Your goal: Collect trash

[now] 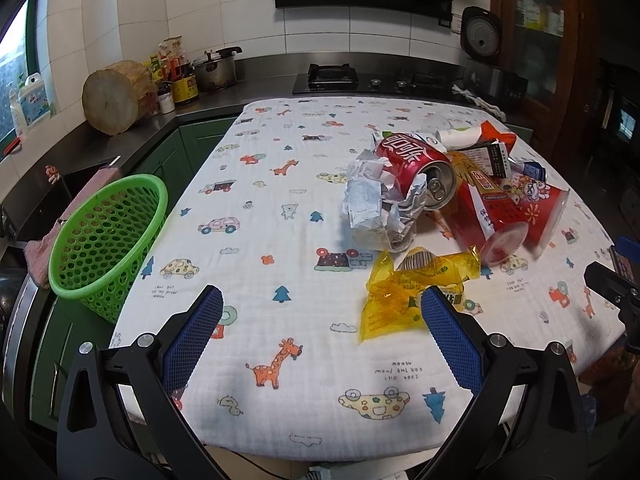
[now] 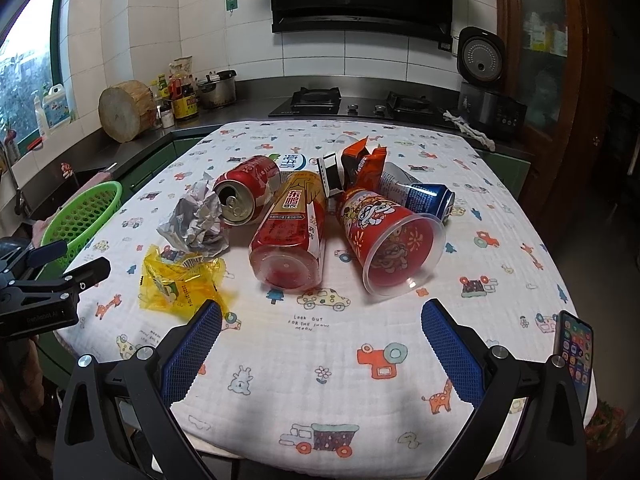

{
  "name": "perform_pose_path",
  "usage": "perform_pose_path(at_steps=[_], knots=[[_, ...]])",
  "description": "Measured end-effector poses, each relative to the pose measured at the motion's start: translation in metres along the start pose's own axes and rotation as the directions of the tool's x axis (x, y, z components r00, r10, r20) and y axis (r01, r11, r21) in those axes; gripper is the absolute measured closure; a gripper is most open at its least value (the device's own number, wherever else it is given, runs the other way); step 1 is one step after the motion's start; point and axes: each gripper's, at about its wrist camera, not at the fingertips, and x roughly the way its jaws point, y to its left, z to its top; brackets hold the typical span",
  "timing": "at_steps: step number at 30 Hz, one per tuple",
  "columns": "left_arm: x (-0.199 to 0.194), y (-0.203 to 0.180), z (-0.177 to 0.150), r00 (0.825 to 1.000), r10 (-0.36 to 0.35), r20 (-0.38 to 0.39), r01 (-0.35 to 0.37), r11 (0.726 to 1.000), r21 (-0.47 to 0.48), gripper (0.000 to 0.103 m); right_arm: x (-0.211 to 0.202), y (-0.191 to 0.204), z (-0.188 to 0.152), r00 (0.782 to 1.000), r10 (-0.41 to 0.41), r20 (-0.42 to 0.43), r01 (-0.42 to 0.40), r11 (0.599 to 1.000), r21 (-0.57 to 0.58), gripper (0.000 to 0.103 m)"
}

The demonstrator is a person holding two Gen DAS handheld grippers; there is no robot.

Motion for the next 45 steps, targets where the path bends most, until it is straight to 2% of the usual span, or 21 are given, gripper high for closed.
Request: perform_pose_path(at_steps=[9,13,23,30,33,36,42,45], knots=[[0.006,0.002,0.005,1.0,-0.002,-0.009,0.002,1.0,-0.005,0.005,0.004,-0.008,0.01,1.0,0.02,0.009,-0.02,1.0,-0.023,0.006],[0.009,0.003,0.007,1.0,-0.001,-0.014,0.001,1.0,-0.003,0.005,0.01,-0.012,0.015,0.998,0.058,-0.003,-0.058,0.998,-0.022,0.006],[0.016,0.011,0.014,1.0,-0.001,-0.019,0.0,1.0,-0.012,0.006,0.021,-0.016,0.031,0.996,0.09,-0.022,-0.09,0.995,-0.041,0.006],[0.024,0.011,0.032,0.997,-0.078,-0.023,0.078,0.997,-0.007,0.006,0.029,-0.013,0.035,0.993,0.117,-0.033,-0.118,0.992,-0.042,0.006],[0.032,0.003,0.043,0.989,-0.141,-0.035,0.142,0.99,0.015,0.006,0.031,-0.013,0.035,0.992,0.12,-0.036,-0.121,0.992,-0.04,0.006],[0.044,-0.011,0.049,0.983,-0.173,-0.055,0.176,0.983,0.054,0.006,0.032,-0.015,0.035,0.992,0.122,-0.037,-0.123,0.992,-0.036,0.006],[0.072,-0.03,0.057,0.968,-0.225,-0.113,0.233,0.97,0.069,0.006,0.034,-0.016,0.032,0.992,0.119,-0.046,-0.121,0.992,-0.036,0.006],[0.085,-0.034,0.061,0.97,-0.208,-0.124,0.219,0.972,0.081,0.006,0.035,-0.016,0.031,0.991,0.128,-0.049,-0.129,0.991,-0.035,0.006]])
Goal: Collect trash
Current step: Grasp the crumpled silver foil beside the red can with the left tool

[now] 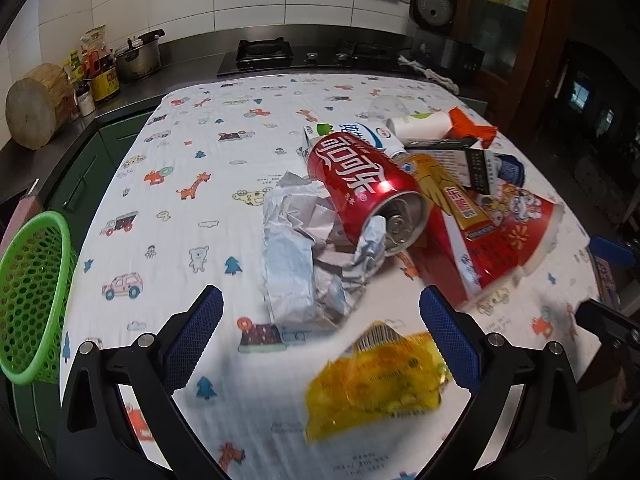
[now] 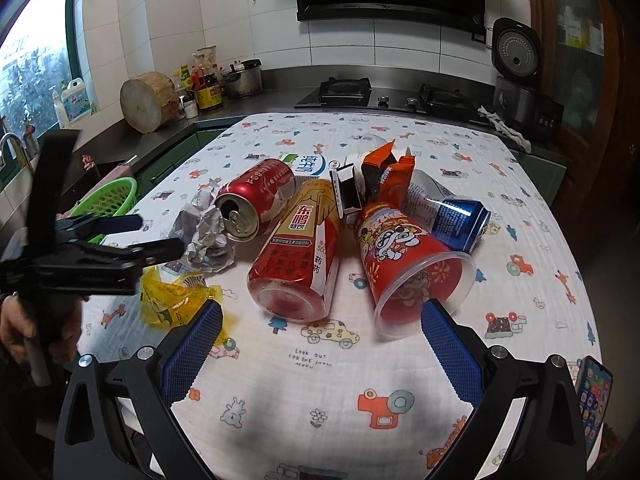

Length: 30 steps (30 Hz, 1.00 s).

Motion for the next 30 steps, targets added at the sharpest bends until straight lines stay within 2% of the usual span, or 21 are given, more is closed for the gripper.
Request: perform_pose_path(at_steps=[3,9,11,17,22,30], knots=[[0.013,0.001,0.006,1.0,0.0,-0.021,0.0,1.0,-0.006,0.006,0.002,0.002,0.0,1.0,0.012,-0.004,-0.012,1.0,-0.008,0.006],[0.044,0.004,0.01,0.996,-0.007,-0.089,0.008,1.0,0.008,0.018,0.006,0.011,-0.002,0.999,0.039,-0.016,-0.039,0.999,-0.029,0.006],[0.05,0.005,0.01,0.994,-0.023,-0.106,0.024,1.0,0.002,0.031,0.007,0.014,-0.002,0.999,0.047,-0.019,-0.048,0.998,-0.036,0.006],[0.049,0.014,0.006,0.993,-0.074,-0.094,0.072,0.997,-0.024,0.055,0.011,0.027,-0.001,0.997,0.072,-0.03,-0.074,0.995,-0.074,0.006],[0.037,0.023,0.004,0.994,-0.091,-0.059,0.089,0.995,-0.048,0.062,0.015,0.042,-0.001,0.993,0.107,-0.041,-0.111,0.988,-0.108,0.006],[0.009,0.039,-0.003,0.994,-0.107,-0.005,0.106,0.99,-0.089,0.063,0.029,0.077,-0.001,0.978,0.194,-0.08,-0.205,0.961,-0.184,0.007]])
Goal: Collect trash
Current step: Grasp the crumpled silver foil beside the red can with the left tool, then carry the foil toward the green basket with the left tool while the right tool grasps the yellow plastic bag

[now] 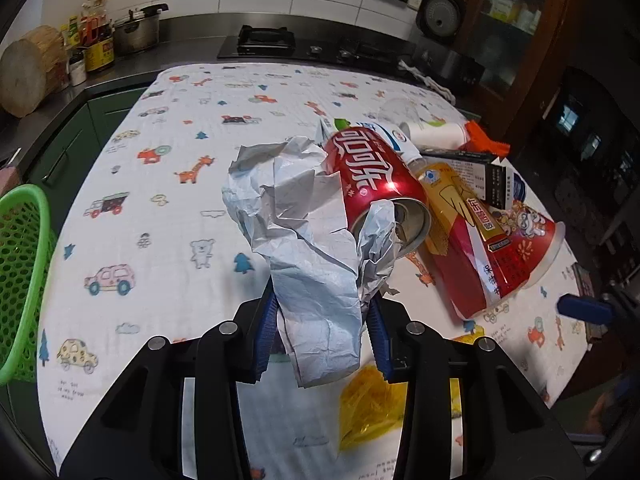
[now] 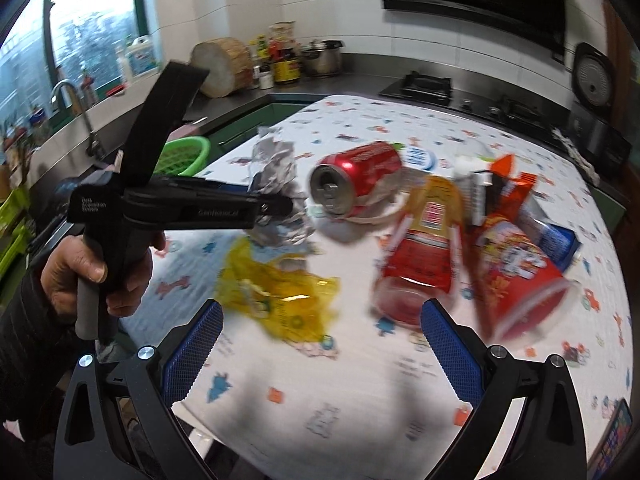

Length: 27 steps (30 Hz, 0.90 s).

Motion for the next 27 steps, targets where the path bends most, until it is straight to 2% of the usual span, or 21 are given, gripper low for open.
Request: perform_pose_path(at_steps=[8,20,22,27], knots=[[-0.033,0.026,-0.003,0.998,0.026,0.054,-0.024,0.999,-0.048,0.063,0.037,0.019,0.015,0.995,0.073,-0.064,-0.078,0.995,-0.064,0.007],[-0.058,0.054,-0.009,0.995,0.04,0.095,-0.031,0.995,-0.095,0.063,0.086,0.037,0.029,0.979,0.051,-0.197,-0.083,0.984,-0.159,0.009],[-0.061,0.058,-0.01,0.994,0.045,0.1,-0.035,0.994,-0.1,0.063,0.09,0.037,0.028,0.974,0.057,-0.218,-0.094,0.983,-0.161,0.018],[-0.067,0.069,-0.012,0.992,0.06,0.109,-0.047,0.992,-0.116,0.063,0.103,0.038,0.024,0.962,0.066,-0.264,-0.112,0.98,-0.162,0.026]])
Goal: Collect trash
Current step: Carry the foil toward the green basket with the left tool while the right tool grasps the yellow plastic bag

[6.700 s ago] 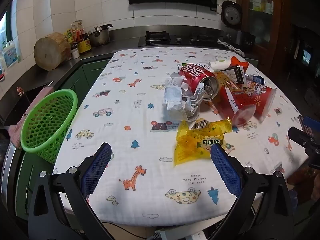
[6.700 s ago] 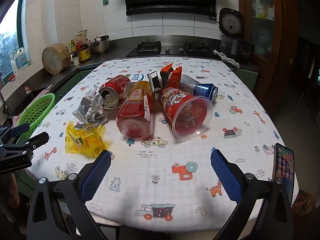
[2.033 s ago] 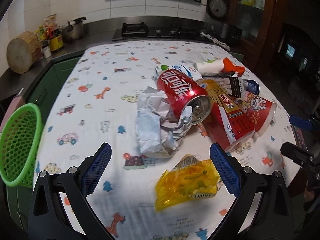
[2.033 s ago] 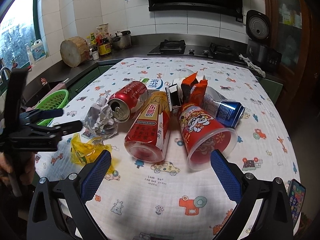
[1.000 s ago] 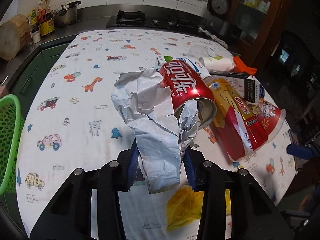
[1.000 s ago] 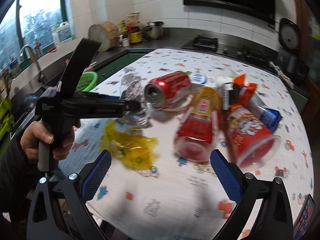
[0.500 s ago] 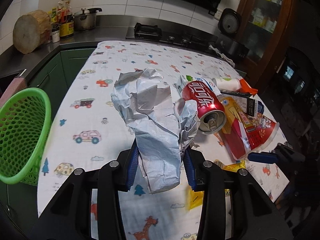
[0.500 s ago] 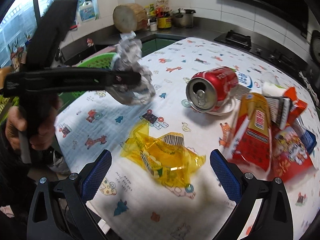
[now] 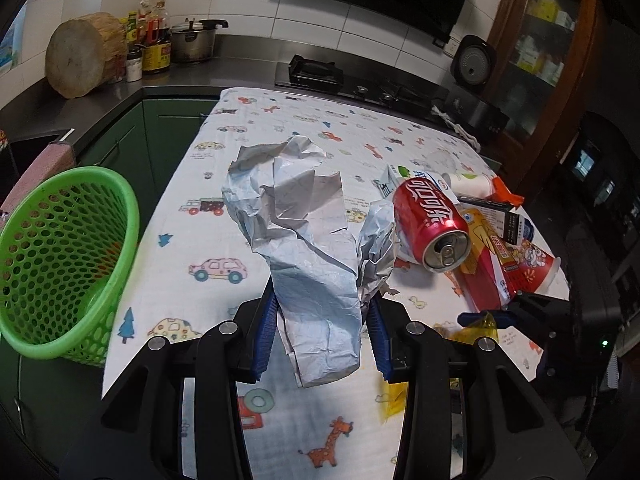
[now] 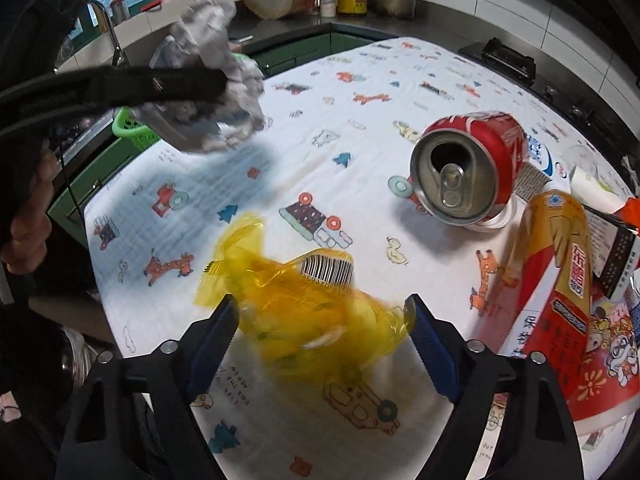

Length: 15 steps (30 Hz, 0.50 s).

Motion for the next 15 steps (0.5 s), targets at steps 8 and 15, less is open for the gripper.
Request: perform_pose_path(at_steps=[8,15], knots=[[-0.007,0.025,-0.002,1.0,0.026,0.009,-0.026,0.999,-0.037,0.063,0.002,0.005,0.003,1.0,0.026,-0.011,-0.026,1.0,0.005,0.045],[-0.018,0.046,-0.001,0.998,0.063,0.025,-0.061,0.996,-0.065,0.063,0.0,0.016,0.014,0.999,0.037,0.004,-0.037,0.999,-0.013,0.053]])
